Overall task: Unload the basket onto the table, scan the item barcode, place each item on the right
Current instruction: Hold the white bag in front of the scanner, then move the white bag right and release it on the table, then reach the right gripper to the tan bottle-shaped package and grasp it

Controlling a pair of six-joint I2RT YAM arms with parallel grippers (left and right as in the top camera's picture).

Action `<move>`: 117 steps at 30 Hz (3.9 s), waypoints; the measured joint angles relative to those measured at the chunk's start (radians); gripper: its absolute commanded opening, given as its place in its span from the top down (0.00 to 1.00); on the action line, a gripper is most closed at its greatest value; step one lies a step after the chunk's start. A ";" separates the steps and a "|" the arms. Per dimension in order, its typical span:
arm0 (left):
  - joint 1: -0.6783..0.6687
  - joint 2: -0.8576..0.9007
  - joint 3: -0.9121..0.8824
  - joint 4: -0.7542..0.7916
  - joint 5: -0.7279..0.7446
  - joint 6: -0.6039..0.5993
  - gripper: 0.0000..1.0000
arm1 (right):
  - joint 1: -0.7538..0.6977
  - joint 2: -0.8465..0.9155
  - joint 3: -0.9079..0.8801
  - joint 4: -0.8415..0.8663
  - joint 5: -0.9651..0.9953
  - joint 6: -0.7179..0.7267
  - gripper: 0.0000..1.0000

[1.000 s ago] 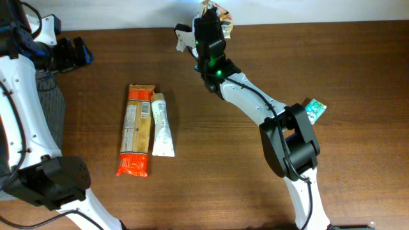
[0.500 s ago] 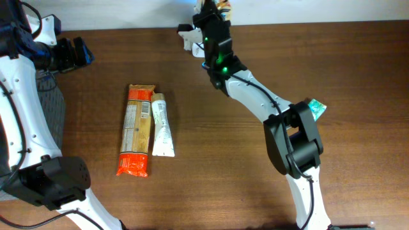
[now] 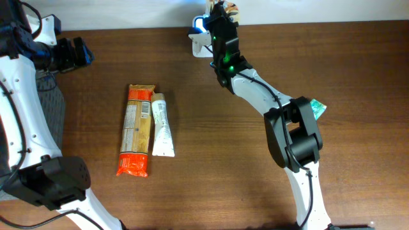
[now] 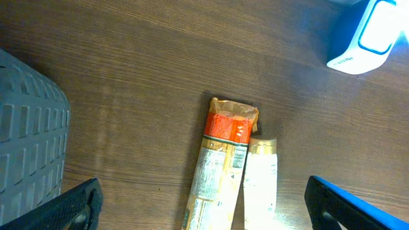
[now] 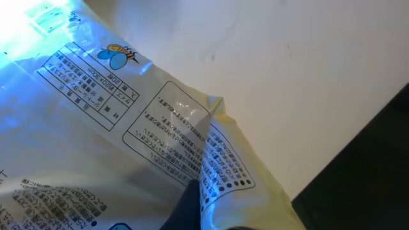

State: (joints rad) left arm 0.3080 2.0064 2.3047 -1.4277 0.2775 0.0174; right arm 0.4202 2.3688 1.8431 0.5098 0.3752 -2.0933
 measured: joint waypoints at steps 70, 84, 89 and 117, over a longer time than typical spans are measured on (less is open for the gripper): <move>0.000 0.000 0.000 -0.002 0.000 0.000 0.01 | -0.174 -0.433 -0.067 -1.526 -0.904 2.045 0.27; 0.000 0.000 0.000 -0.002 0.000 0.000 0.01 | -0.015 -0.369 -0.074 -1.405 -0.904 2.068 0.28; 0.000 0.000 0.000 -0.002 0.000 0.000 0.01 | -0.014 -0.325 -0.074 -1.405 -0.904 2.090 0.28; 0.000 0.000 0.000 -0.002 0.000 0.000 0.01 | 0.218 -0.095 -0.078 -1.106 -0.862 2.373 0.46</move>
State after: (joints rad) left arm 0.3080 2.0064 2.3051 -1.4292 0.2775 0.0174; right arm 0.6380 2.2734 1.7649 -0.5957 -0.4870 0.2798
